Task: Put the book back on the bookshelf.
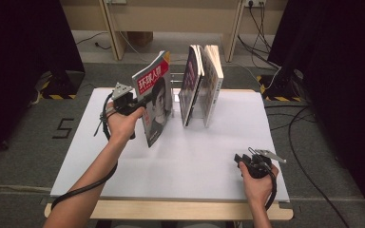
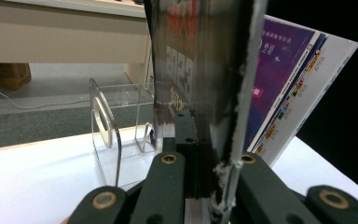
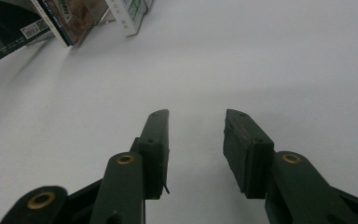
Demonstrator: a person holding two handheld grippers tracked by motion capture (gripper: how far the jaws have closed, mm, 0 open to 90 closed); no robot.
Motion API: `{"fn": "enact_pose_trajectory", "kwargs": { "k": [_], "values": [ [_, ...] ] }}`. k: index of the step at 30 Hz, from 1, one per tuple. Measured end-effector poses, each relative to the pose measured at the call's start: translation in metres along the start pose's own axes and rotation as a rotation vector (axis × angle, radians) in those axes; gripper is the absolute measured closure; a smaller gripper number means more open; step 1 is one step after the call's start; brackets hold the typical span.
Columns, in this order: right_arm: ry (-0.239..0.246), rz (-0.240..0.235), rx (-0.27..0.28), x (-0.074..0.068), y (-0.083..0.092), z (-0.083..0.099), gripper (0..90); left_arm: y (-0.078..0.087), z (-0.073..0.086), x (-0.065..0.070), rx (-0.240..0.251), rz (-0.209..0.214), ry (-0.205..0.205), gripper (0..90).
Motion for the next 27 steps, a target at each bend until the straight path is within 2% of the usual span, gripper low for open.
{"fn": "enact_pose_trajectory", "kwargs": {
  "k": [16,27],
  "values": [
    [-0.002,0.002,0.01,0.001,0.0,0.0,61.1,-0.009,-0.005,0.0,0.054,-0.044,-0.036,86.5],
    [0.0,-0.001,0.011,0.001,0.0,0.0,61.1,-0.018,-0.003,-0.003,0.065,-0.059,-0.033,86.5]
  ]
}}
Point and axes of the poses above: each handheld gripper's, and its own axes: y roughly backward along the jaws, z roughly out of its underside, x roughly to its right, the point moved 1 cm from there along -y, roughly forward along the jaws, and after that the axes turned 2 degrees about y, right-handed, at the moved point
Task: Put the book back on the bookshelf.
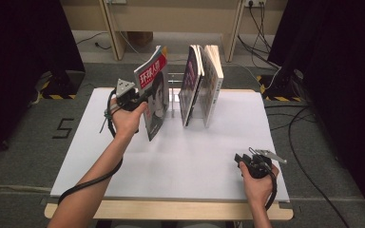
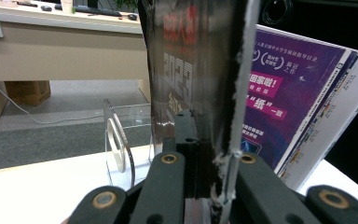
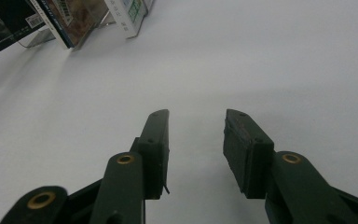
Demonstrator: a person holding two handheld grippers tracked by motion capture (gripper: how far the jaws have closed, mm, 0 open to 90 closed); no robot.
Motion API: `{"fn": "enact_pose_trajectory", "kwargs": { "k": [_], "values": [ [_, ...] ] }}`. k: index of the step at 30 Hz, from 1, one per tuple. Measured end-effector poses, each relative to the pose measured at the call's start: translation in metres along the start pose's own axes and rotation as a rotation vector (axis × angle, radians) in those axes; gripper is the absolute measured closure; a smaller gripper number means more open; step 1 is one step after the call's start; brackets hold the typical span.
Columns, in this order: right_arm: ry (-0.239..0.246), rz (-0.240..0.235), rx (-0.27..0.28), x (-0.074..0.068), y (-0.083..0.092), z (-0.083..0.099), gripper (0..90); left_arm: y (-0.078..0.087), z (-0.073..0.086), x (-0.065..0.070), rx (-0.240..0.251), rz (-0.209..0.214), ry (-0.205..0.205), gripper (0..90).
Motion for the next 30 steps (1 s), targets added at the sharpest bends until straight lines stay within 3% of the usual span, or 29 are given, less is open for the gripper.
{"fn": "enact_pose_trajectory", "kwargs": {
  "k": [8,21,30],
  "values": [
    [0.002,-0.001,-0.001,0.001,0.0,0.0,61.1,-0.005,-0.003,0.001,0.025,-0.011,-0.014,86.5],
    [-0.014,-0.002,-0.008,0.001,0.0,0.0,61.1,-0.027,-0.008,-0.006,0.074,-0.06,-0.027,86.5],
    [-0.009,-0.004,-0.009,0.001,-0.001,0.001,61.1,-0.047,0.007,-0.012,0.101,-0.091,-0.038,86.4]
  ]
}}
Point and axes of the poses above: each handheld gripper's, and its own axes: y roughly backward along the jaws, z roughly out of its underside, x roughly to its right, the point moved 1 cm from there along -y, roughly forward along the jaws, and after that the axes turned 2 degrees about y, right-handed, at the moved point
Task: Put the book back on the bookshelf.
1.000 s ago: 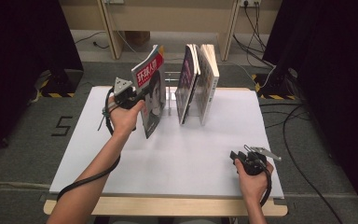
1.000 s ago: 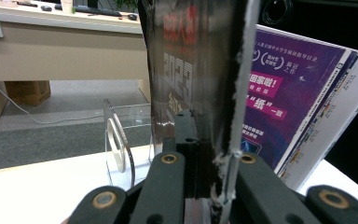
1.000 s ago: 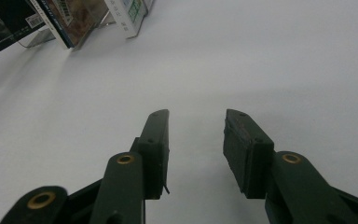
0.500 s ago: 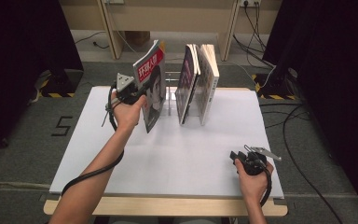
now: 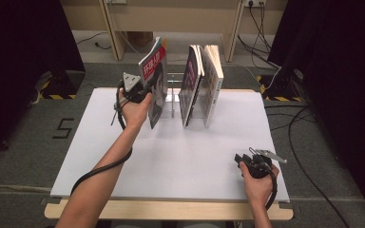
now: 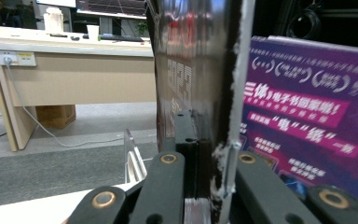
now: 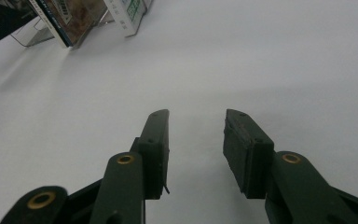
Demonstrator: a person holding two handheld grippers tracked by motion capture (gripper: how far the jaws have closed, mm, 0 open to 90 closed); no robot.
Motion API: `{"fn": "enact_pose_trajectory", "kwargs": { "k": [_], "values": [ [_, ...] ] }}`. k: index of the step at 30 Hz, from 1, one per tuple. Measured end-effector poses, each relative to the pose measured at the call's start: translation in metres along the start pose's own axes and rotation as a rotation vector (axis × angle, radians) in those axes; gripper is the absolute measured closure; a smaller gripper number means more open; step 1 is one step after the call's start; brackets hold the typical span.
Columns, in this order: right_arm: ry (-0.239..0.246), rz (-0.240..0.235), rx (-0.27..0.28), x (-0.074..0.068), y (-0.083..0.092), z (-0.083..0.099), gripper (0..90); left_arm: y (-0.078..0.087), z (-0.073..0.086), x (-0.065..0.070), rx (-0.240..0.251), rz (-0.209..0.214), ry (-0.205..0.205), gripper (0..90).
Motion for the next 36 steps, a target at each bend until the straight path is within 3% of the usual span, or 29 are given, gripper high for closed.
{"fn": "enact_pose_trajectory", "kwargs": {
  "k": [8,15,17,24,28,36],
  "values": [
    [-0.003,-0.002,-0.006,0.001,0.0,0.0,61.0,0.001,0.018,-0.003,-0.001,-0.015,-0.013,85.9],
    [0.015,0.001,-0.002,0.0,0.0,0.0,61.0,0.008,0.024,-0.002,-0.053,0.015,0.0,84.0],
    [0.006,-0.001,-0.004,-0.001,0.0,0.0,61.0,0.009,0.023,-0.002,-0.067,0.025,-0.003,83.2],
    [0.002,-0.005,-0.013,-0.002,-0.002,0.001,60.9,0.011,0.015,0.0,-0.089,0.077,0.049,75.4],
    [0.003,-0.006,-0.009,-0.002,-0.001,0.001,60.9,0.009,0.006,0.002,-0.089,0.084,0.072,72.5],
    [-0.009,-0.005,-0.011,-0.001,0.0,0.001,60.9,0.001,-0.002,0.008,-0.159,0.08,0.098,72.9]
  ]
}}
Point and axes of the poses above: each handheld gripper's, and its own axes: y roughly backward along the jaws, z roughly out of its underside, x roughly to its right, the point moved 1 cm from there along -y, roughly forward along the jaws, and after that the axes turned 2 degrees about y, right-handed, at the moved point
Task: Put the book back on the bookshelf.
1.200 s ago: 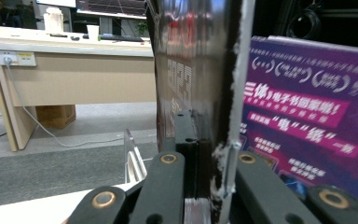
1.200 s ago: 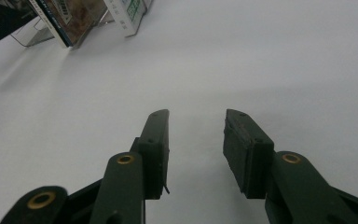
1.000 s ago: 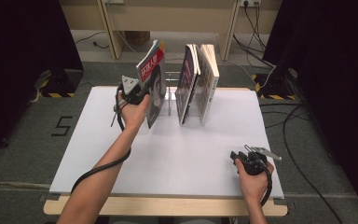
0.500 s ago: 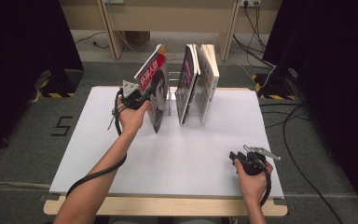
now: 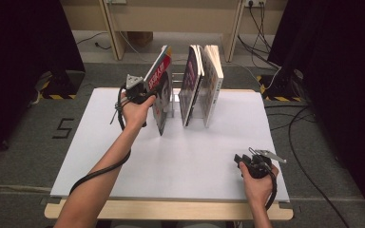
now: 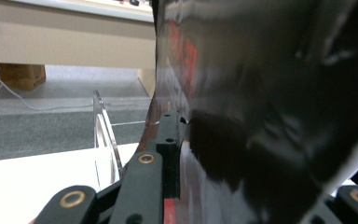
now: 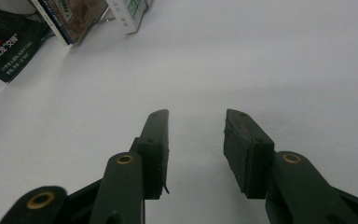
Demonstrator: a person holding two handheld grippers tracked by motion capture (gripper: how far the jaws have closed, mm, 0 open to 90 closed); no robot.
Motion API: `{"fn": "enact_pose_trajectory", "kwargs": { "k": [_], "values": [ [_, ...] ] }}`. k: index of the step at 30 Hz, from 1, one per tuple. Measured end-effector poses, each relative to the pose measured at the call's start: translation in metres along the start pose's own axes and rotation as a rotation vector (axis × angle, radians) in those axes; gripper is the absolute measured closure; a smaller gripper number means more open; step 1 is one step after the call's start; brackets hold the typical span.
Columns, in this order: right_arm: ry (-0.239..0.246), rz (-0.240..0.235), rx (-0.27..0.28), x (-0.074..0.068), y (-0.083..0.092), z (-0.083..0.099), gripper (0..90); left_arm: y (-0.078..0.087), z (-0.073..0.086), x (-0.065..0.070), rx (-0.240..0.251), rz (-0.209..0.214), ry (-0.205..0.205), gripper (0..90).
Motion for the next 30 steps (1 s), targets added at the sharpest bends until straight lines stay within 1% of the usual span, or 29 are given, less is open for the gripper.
{"fn": "enact_pose_trajectory", "kwargs": {
  "k": [3,6,7,8,9,10,12,13,15,16,18,20,22,25,26,28,29,30],
  "values": [
    [0.007,-0.001,0.003,0.001,0.0,0.0,60.8,-0.005,0.0,0.001,-0.032,-0.011,0.011,72.9],
    [0.003,0.0,0.002,0.001,0.0,0.0,60.8,-0.011,0.001,0.001,-0.071,-0.021,0.016,72.9],
    [0.012,0.004,0.002,0.002,0.0,0.0,60.8,-0.013,0.001,0.002,-0.078,-0.025,0.006,73.0],
    [0.002,0.001,0.0,0.002,0.0,0.0,60.7,-0.014,0.001,0.003,-0.083,-0.025,0.003,74.2],
    [0.005,-0.001,-0.001,0.002,0.0,0.0,60.8,-0.015,0.001,0.003,-0.092,-0.026,0.003,75.2],
    [0.005,-0.001,0.0,0.002,0.0,0.0,60.7,-0.016,0.001,0.004,-0.102,-0.028,0.011,76.2],
    [0.005,-0.001,-0.004,0.002,0.0,0.0,60.7,-0.018,0.0,0.004,-0.122,-0.042,0.012,79.2],
    [0.003,-0.002,-0.003,0.002,0.0,0.0,60.7,-0.018,-0.001,0.005,-0.134,-0.047,0.008,79.8],
    [0.004,-0.002,-0.004,0.002,-0.001,0.0,60.7,-0.019,-0.002,0.005,-0.157,-0.058,0.016,80.3],
    [0.004,-0.002,-0.005,0.002,0.0,0.0,60.7,-0.02,-0.003,0.005,-0.164,-0.064,0.01,80.1],
    [0.003,-0.002,-0.006,0.001,-0.001,0.0,60.6,-0.021,-0.004,0.005,-0.163,-0.072,0.008,78.1],
    [0.003,-0.002,-0.006,0.001,-0.001,0.0,60.6,-0.023,-0.004,0.006,-0.153,-0.074,0.006,73.8],
    [0.003,-0.001,-0.008,0.002,-0.001,0.0,60.5,-0.025,-0.003,0.006,-0.154,-0.072,0.006,72.8],
    [-0.005,-0.002,-0.019,0.002,-0.001,0.001,60.4,-0.029,-0.004,0.007,-0.142,-0.086,0.014,71.8],
    [0.003,-0.003,-0.017,0.003,-0.002,0.001,60.4,-0.03,-0.004,0.007,-0.139,-0.088,0.018,71.8],
    [0.009,-0.001,-0.016,0.004,-0.002,0.001,60.3,-0.032,-0.006,0.009,-0.145,-0.093,0.017,73.4],
    [0.005,-0.003,-0.017,0.004,-0.002,0.001,60.3,-0.033,-0.006,0.01,-0.153,-0.092,0.022,75.6],
    [0.001,-0.004,-0.021,0.004,-0.002,0.001,60.3,-0.033,-0.007,0.01,-0.156,-0.096,0.022,80.2]
  ]
}}
Point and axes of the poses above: each handheld gripper's, and its own axes: y roughly backward along the jaws, z roughly out of its underside, x roughly to its right, the point moved 1 cm from there along -y, roughly forward along the jaws, and after that the axes turned 2 degrees about y, right-handed, at the moved point
